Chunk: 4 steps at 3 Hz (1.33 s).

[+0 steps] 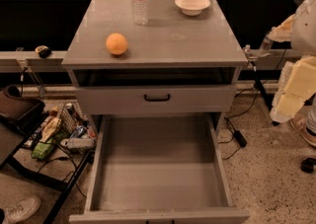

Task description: Place orange into middle drawer

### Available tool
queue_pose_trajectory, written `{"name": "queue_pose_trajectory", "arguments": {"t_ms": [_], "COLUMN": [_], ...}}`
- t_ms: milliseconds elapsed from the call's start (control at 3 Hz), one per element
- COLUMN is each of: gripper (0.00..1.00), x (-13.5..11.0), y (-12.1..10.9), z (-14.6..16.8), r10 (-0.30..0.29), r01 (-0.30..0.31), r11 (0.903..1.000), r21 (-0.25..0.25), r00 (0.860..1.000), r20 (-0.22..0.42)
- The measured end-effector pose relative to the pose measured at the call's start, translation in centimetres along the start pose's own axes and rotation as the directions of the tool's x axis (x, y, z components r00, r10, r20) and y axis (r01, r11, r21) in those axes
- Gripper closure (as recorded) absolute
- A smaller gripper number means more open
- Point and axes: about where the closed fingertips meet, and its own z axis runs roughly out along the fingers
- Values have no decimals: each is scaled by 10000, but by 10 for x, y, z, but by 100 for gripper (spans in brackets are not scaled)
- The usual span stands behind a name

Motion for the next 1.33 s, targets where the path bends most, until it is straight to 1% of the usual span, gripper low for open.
{"name": "queue_pose_trajectory", "arguments": {"t_ms": [333, 667, 1000, 1333], "gripper": [0, 0, 0, 0], "x": [0, -38, -96, -170], "y": [0, -20, -55, -93], "z": [0, 25, 57, 80], "r10": [0, -87, -344, -633], "r01": [0, 62, 215, 417], "r11": [10000, 9998, 9990, 9978], "r21": [1, 166, 385, 520], "r00": [10000, 9876, 9254, 8378], "r20": [5, 1566, 3775, 5423]}}
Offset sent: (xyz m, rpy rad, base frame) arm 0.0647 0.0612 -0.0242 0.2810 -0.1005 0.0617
